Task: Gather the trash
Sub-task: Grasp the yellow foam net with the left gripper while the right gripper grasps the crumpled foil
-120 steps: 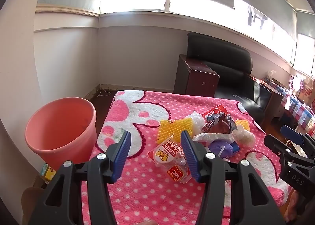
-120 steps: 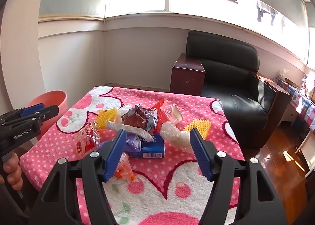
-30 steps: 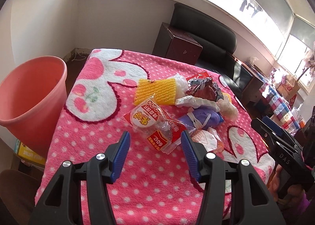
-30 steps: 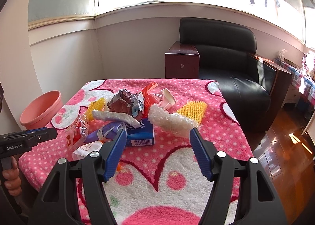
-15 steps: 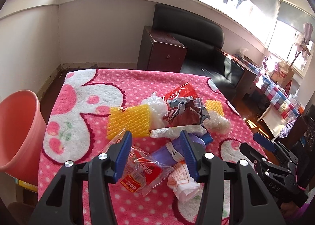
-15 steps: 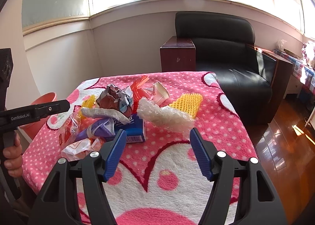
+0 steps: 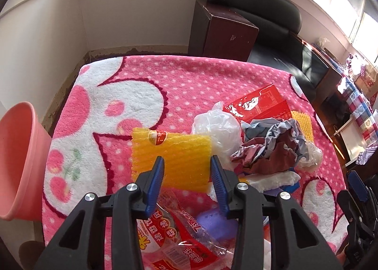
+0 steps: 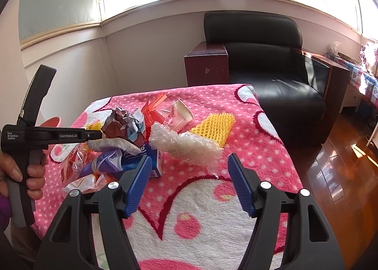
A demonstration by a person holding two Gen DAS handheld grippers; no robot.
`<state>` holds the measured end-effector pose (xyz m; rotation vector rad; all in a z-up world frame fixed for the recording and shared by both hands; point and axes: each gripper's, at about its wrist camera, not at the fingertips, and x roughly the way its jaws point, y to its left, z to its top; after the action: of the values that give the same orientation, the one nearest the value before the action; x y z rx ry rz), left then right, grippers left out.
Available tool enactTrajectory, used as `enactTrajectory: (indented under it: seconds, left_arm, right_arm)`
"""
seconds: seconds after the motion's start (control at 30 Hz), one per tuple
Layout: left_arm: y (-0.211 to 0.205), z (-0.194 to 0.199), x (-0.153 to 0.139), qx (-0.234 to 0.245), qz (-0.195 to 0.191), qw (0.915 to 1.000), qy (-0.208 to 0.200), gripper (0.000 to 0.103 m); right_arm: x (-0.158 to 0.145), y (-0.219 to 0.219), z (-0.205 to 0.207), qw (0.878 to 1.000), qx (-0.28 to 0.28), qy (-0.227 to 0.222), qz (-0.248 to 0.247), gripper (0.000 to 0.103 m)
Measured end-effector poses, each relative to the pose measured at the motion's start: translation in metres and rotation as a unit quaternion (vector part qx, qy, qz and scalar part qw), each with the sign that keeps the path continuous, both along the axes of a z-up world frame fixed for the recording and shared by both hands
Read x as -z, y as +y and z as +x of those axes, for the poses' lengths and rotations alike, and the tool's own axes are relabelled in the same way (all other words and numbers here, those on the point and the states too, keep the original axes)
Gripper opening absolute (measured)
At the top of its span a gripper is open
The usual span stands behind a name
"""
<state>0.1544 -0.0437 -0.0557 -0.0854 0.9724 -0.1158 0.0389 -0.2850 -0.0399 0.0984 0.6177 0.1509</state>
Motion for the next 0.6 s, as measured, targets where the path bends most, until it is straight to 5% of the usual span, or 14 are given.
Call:
enactTrajectory:
  seconds: [0.13,0.43,0.6]
  left_arm:
    - [0.009,0.002,0.005,-0.004,-0.033,0.9994,0.011,0.006]
    - [0.025,-0.013,-0.019,-0.011,-0.042,0.9987,-0.027,0.004]
    - [0.037,-0.029,-0.037,-0.010,-0.057,0.9970,-0.051,0.004]
  right_arm:
    - [-0.002,-0.007,0.007,1.000,0.007,0.003,0.005,0.067]
    - [-0.005,-0.016,0.024,0.999,0.014,0.015,0.026,0.067]
    - [-0.012,-0.001,0.034,0.998,-0.026,0.015,0.049,0.067]
